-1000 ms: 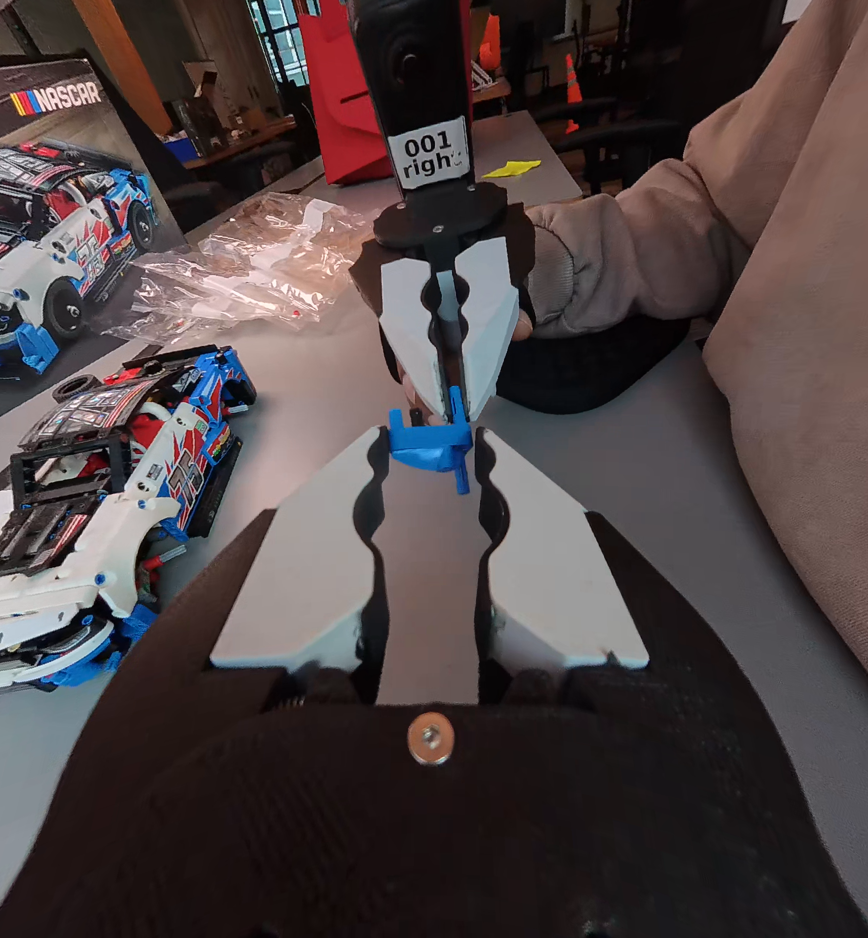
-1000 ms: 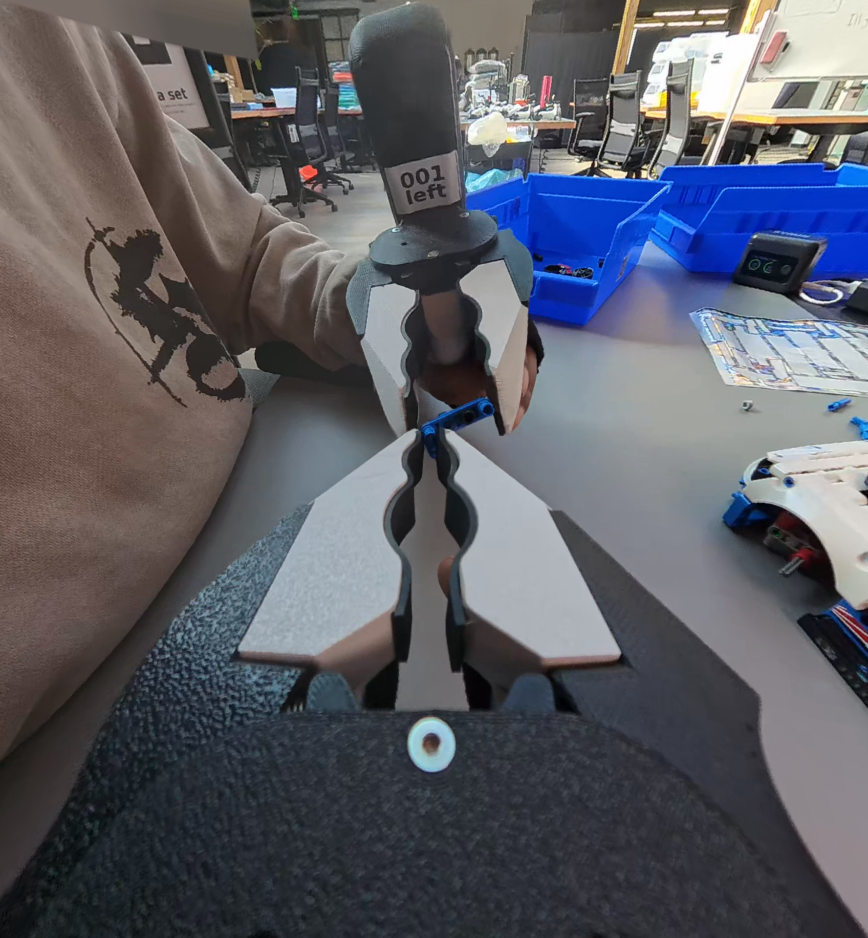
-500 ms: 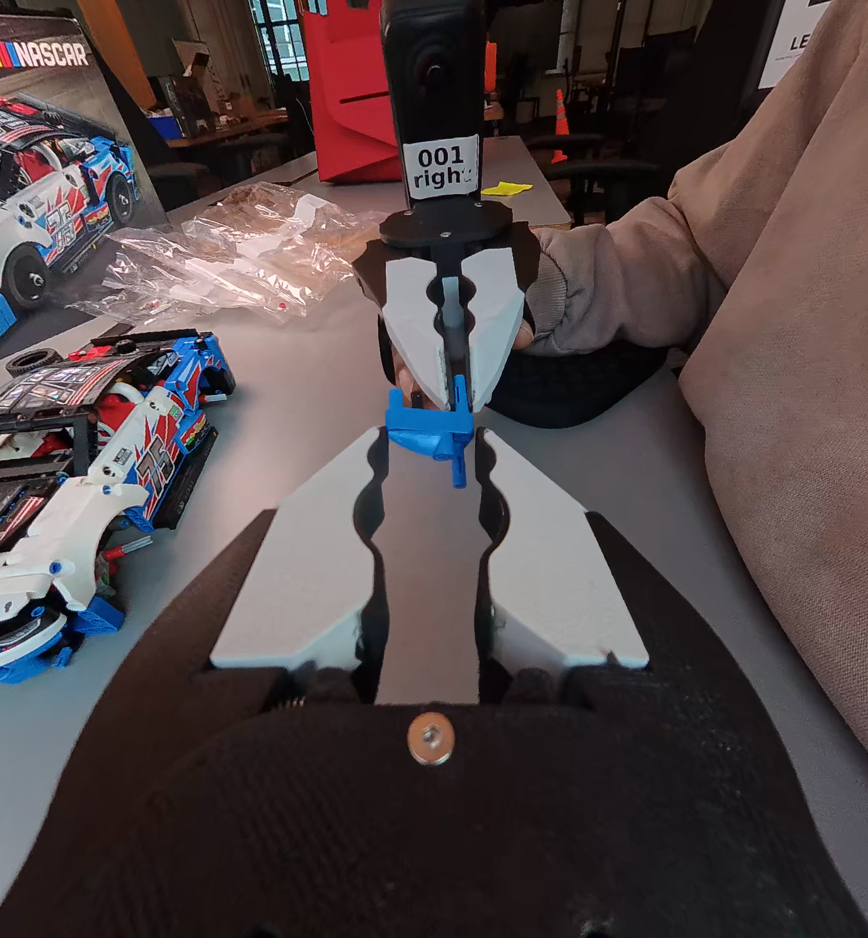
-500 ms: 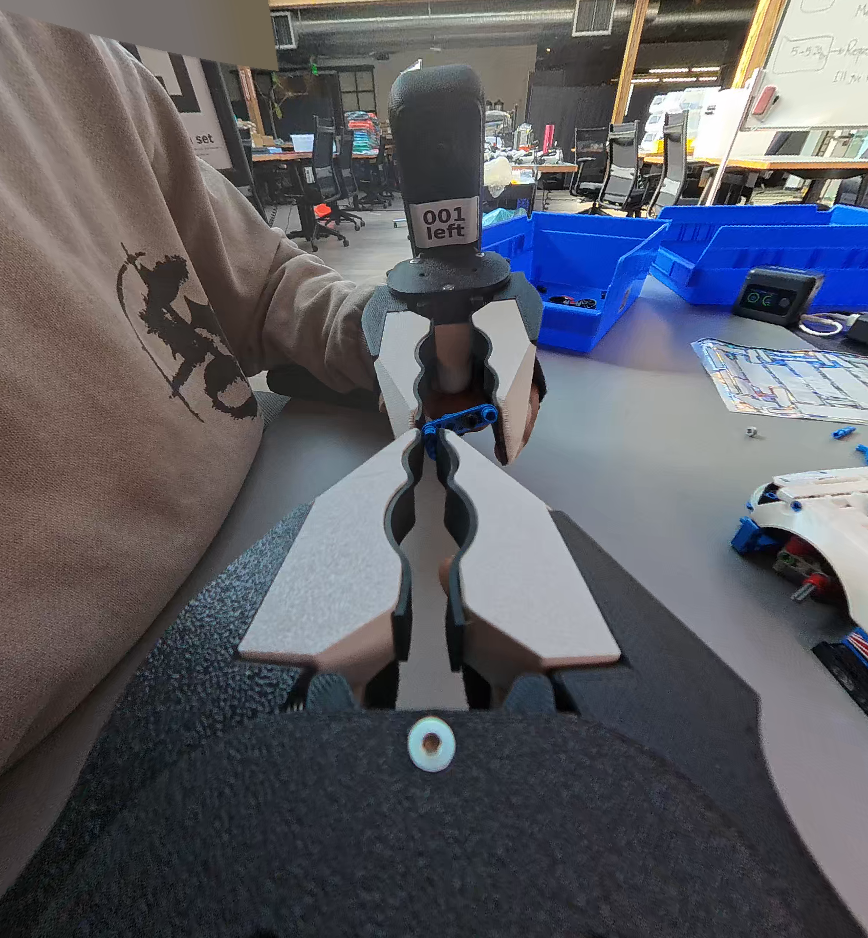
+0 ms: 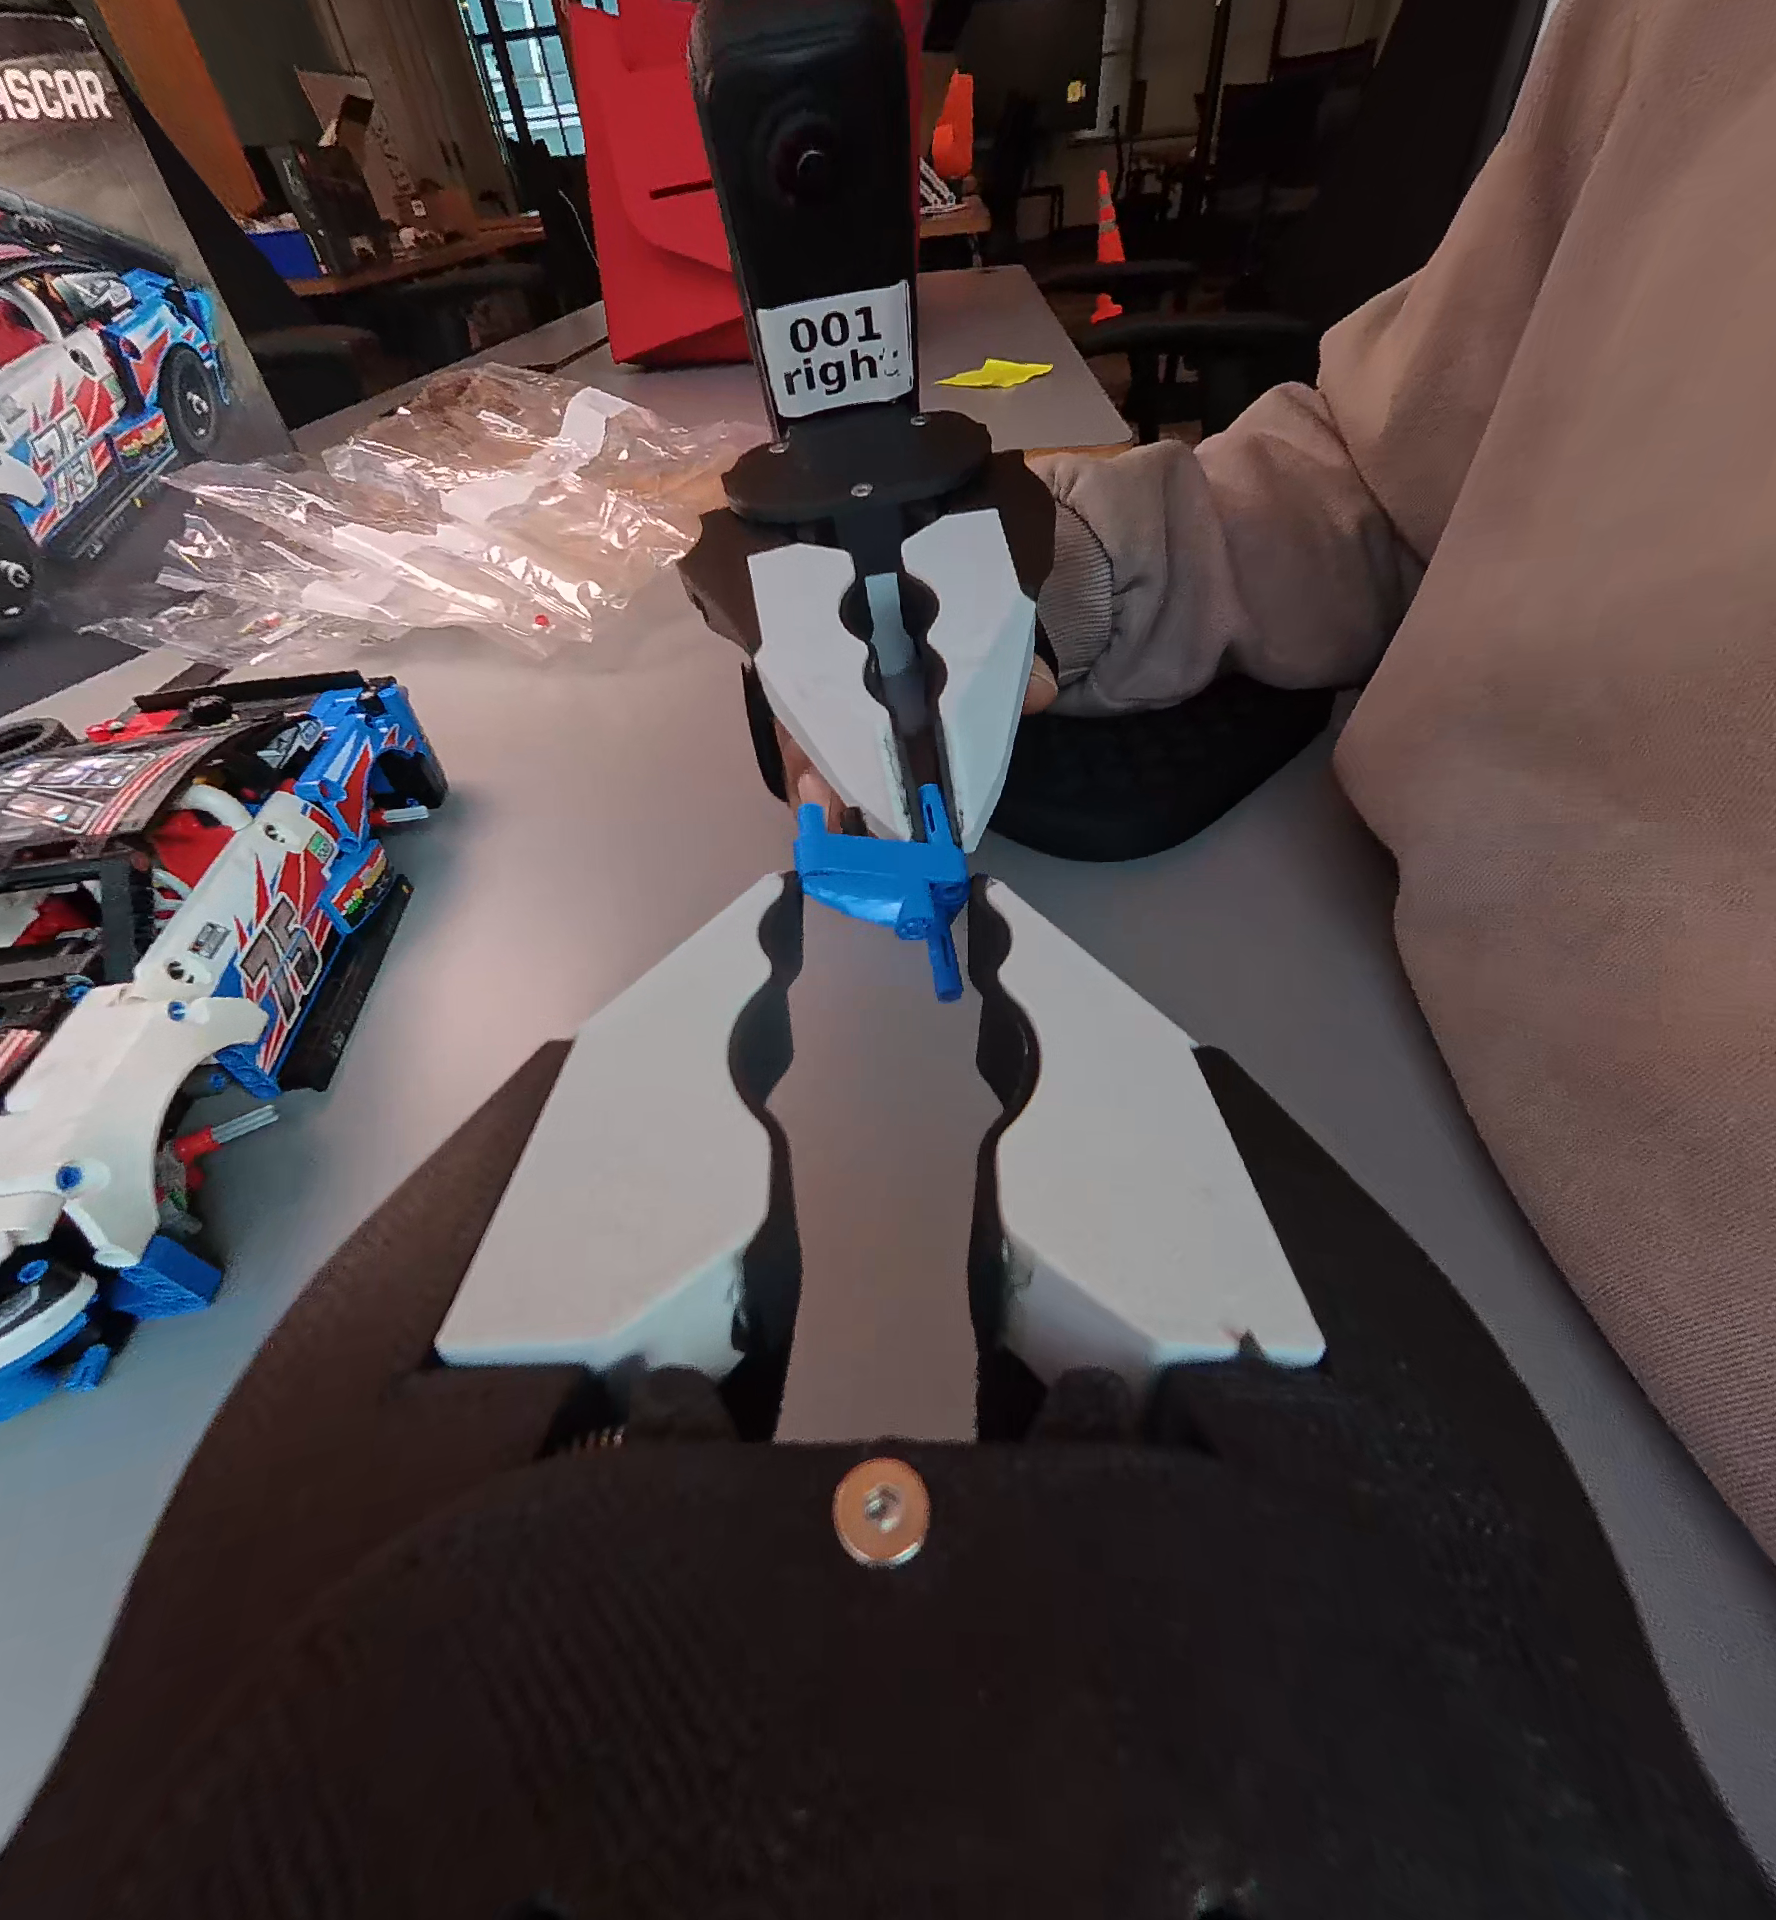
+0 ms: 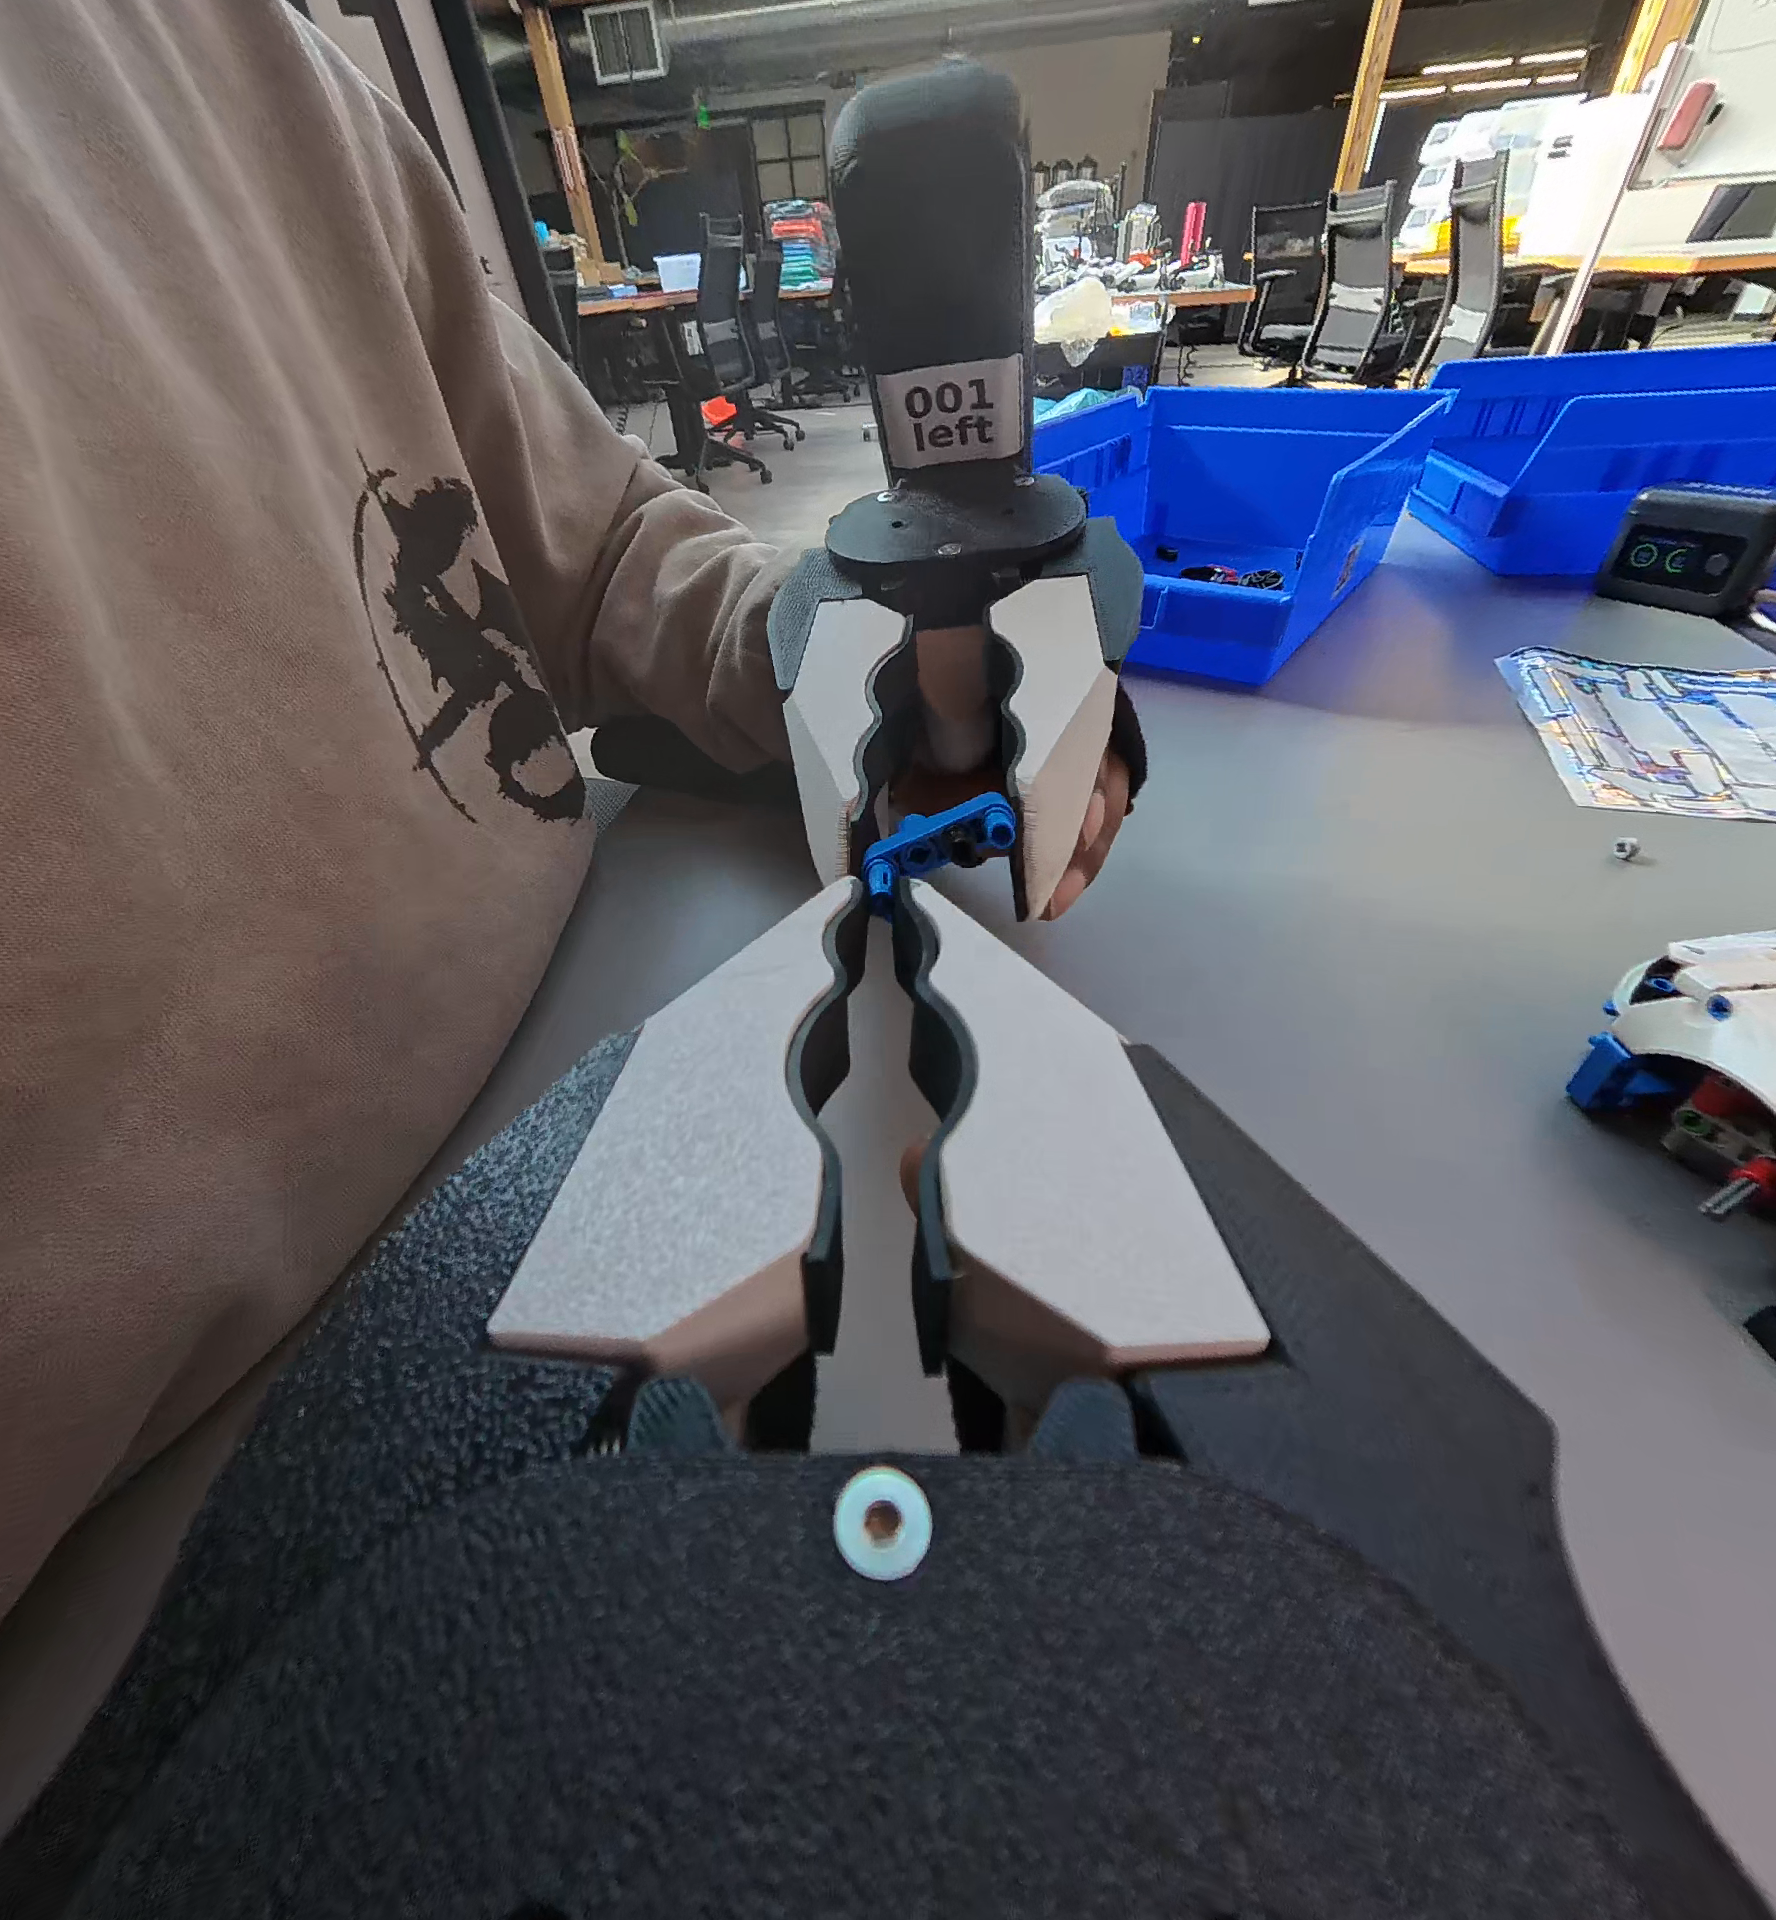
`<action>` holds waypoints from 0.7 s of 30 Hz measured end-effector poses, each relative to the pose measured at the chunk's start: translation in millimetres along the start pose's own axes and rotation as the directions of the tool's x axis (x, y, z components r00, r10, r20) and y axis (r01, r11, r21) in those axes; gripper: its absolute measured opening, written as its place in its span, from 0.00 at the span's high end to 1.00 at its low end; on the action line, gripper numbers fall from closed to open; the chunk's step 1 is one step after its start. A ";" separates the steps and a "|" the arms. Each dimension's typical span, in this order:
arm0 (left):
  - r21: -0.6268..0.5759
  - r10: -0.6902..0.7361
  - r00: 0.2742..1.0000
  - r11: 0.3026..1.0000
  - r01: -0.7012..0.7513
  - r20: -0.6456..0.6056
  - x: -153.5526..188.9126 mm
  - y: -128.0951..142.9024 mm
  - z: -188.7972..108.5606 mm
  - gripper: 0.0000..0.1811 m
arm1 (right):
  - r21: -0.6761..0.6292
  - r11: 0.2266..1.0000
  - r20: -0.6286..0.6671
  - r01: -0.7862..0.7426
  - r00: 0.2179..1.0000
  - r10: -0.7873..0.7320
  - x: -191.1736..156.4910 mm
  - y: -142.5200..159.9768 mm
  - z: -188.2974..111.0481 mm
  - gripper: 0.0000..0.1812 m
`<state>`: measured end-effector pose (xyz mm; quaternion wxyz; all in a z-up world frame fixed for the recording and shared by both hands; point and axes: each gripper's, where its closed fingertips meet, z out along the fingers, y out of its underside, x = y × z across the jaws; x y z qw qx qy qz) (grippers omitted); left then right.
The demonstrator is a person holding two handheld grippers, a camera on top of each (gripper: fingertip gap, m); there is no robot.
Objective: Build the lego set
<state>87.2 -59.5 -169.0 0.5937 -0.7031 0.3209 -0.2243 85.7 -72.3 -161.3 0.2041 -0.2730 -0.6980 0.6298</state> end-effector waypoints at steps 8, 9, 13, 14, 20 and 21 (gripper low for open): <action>0.037 -0.124 0.990 0.991 0.127 -0.074 3.5 -1.1 -0.5 0.86 | -0.005 1.000 0.040 -0.028 0.999 0.028 -0.5 4.8 -0.8 0.99; 0.031 -0.135 0.988 0.990 0.138 -0.074 3.0 -0.1 -0.5 0.86 | -0.006 0.999 0.041 -0.033 0.999 0.034 0.4 5.6 -0.6 0.99; 0.007 -0.168 0.983 0.986 0.169 -0.067 -0.7 4.5 -0.8 0.86 | -0.007 0.998 0.042 -0.061 0.997 0.062 4.9 9.0 0.1 0.99; 0.000 -0.182 0.981 0.983 0.182 -0.066 -1.9 5.8 -0.8 0.86 | -0.008 0.998 0.041 -0.070 0.997 0.070 6.3 9.8 0.3 0.99; -0.017 -0.252 0.966 0.968 0.251 -0.059 -9.1 11.2 -1.9 0.86 | -0.007 0.989 0.051 -0.145 0.988 0.145 13.8 11.3 0.5 0.99; -0.018 -0.261 0.964 0.965 0.260 -0.058 -10.4 11.9 -2.2 0.86 | -0.005 0.987 0.051 -0.158 0.986 0.158 15.2 11.2 0.3 0.99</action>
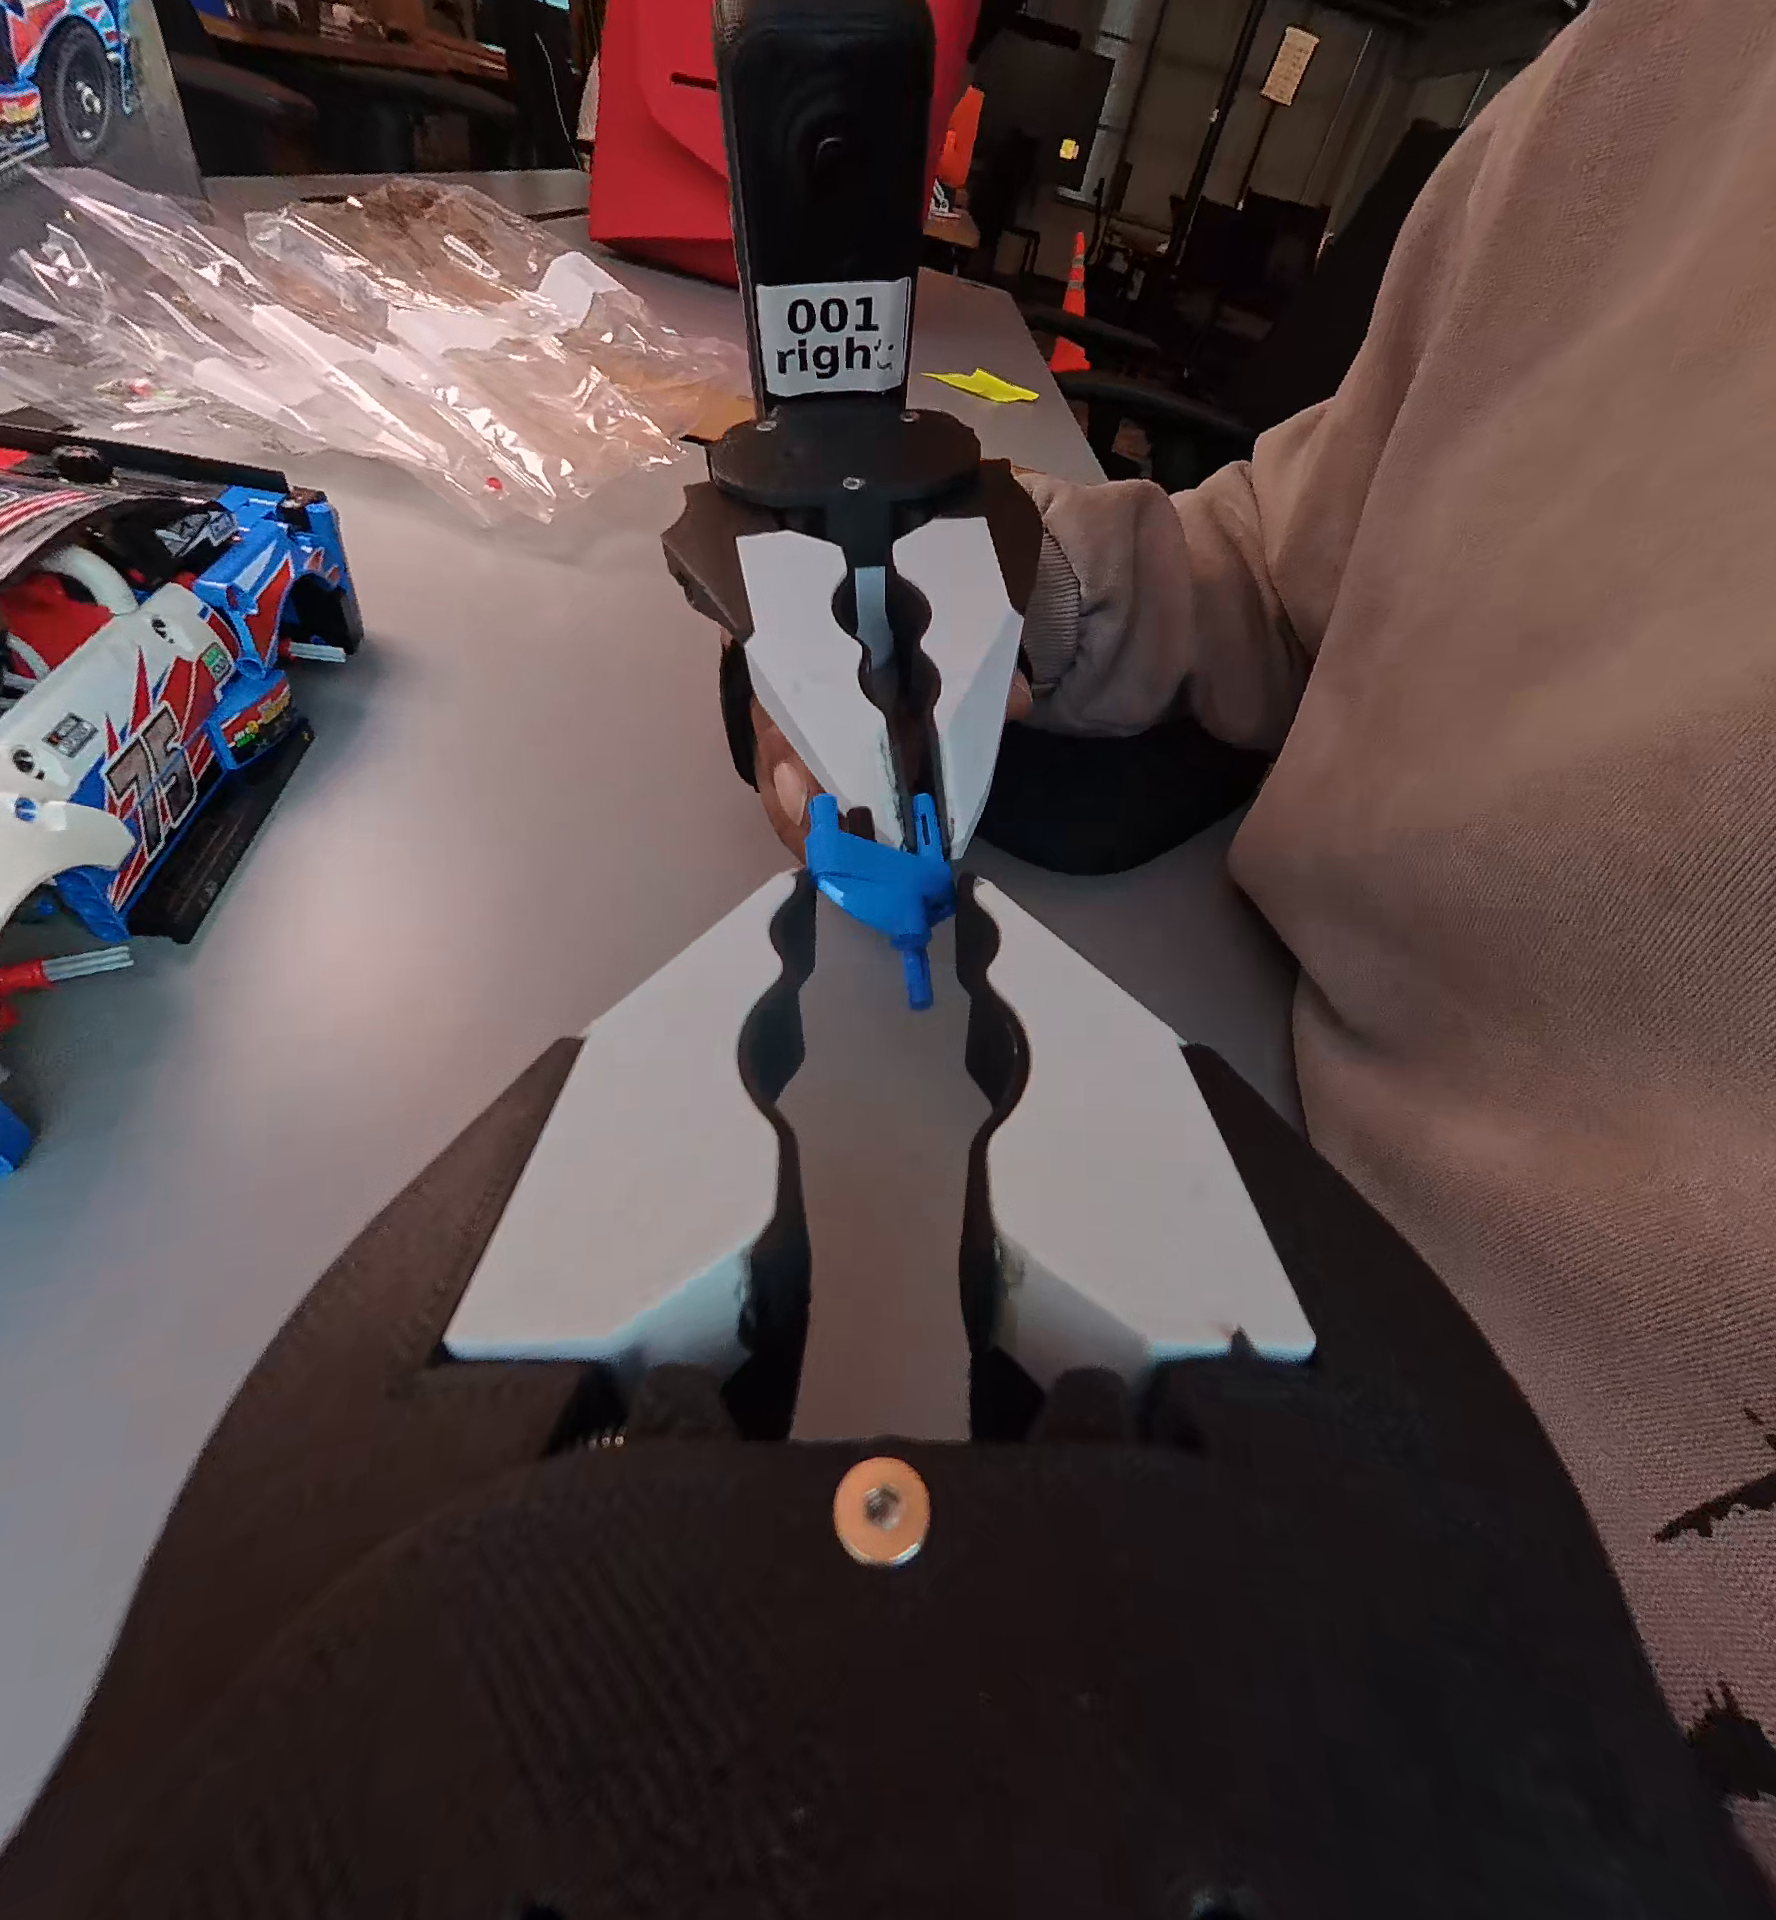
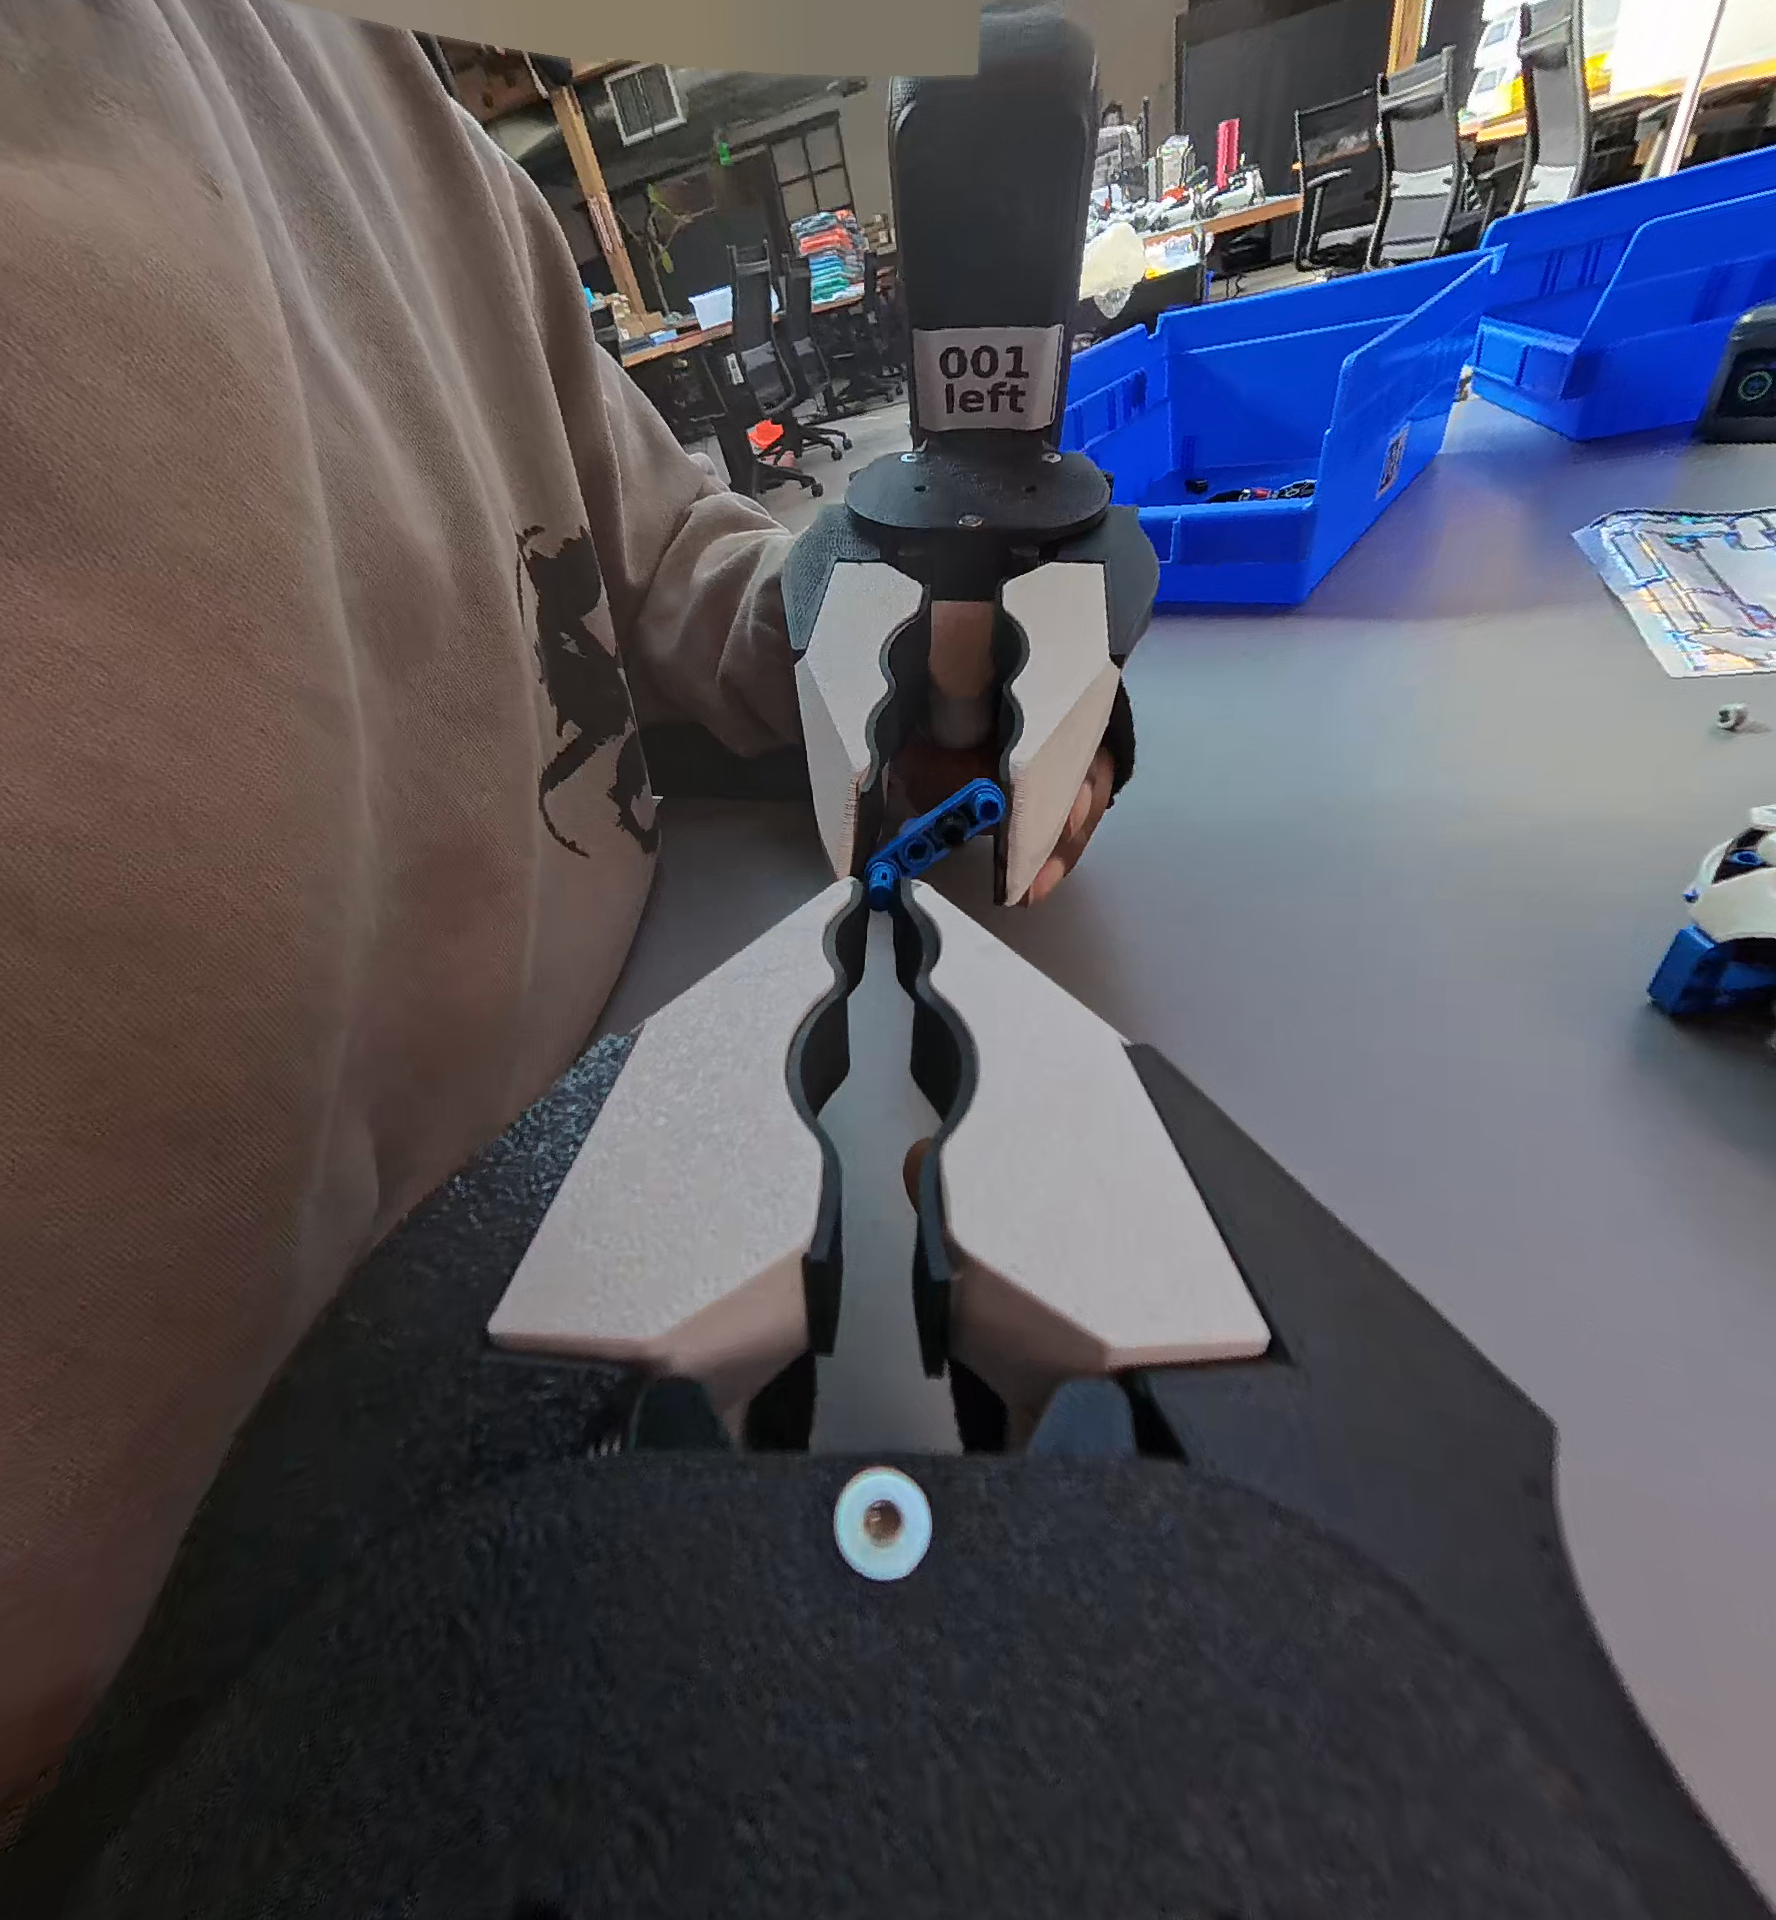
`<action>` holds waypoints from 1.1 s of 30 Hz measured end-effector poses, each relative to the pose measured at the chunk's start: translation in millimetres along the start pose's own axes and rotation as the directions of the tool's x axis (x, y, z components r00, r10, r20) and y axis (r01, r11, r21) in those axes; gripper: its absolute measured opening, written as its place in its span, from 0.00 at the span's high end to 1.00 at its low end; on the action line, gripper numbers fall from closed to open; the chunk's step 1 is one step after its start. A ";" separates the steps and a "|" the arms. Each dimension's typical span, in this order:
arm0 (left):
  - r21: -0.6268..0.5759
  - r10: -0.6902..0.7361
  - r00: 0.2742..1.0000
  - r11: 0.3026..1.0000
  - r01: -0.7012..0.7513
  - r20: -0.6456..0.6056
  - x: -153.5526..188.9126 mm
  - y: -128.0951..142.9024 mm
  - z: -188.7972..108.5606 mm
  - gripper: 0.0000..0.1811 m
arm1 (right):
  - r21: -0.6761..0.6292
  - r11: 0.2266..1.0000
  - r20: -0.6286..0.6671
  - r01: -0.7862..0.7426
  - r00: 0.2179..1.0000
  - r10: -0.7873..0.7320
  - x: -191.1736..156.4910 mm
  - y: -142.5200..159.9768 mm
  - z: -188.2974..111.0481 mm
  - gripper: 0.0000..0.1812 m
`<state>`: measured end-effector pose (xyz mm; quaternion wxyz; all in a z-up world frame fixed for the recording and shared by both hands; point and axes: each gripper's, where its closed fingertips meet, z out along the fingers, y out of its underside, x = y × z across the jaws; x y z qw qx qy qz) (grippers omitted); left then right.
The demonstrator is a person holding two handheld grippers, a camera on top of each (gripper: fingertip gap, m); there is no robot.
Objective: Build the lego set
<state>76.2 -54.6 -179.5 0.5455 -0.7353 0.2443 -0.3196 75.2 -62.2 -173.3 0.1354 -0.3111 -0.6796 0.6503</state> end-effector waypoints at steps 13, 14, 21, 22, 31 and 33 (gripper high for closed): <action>0.016 -0.044 0.999 0.999 0.044 -0.005 -4.4 -1.4 -2.5 0.87 | 0.009 0.999 0.003 -0.048 0.999 0.048 5.0 -0.4 -1.0 0.99; 0.015 -0.043 0.999 0.999 0.043 -0.003 -4.7 -1.3 -2.6 0.87 | 0.008 0.999 0.001 -0.049 0.999 0.049 5.3 -0.4 -1.0 0.99; 0.005 -0.023 1.000 1.000 0.023 0.013 -6.4 -0.7 -3.6 0.87 | -0.004 0.999 -0.025 -0.032 0.999 0.031 7.6 1.0 -0.8 0.99; 0.005 -0.020 1.000 1.000 0.020 0.015 -6.4 -0.7 -3.6 0.87 | -0.006 1.000 -0.029 -0.027 0.999 0.027 7.8 1.2 -0.9 0.99; 0.033 0.016 0.999 0.999 -0.017 0.041 -6.6 -6.1 -5.9 0.95 | -0.036 0.998 -0.104 0.048 0.993 -0.051 12.0 4.0 -3.5 0.99; 0.028 0.026 0.999 0.999 -0.027 0.043 -6.1 -5.4 -5.8 0.96 | -0.037 0.997 -0.118 0.068 0.990 -0.071 12.3 3.5 -3.6 0.99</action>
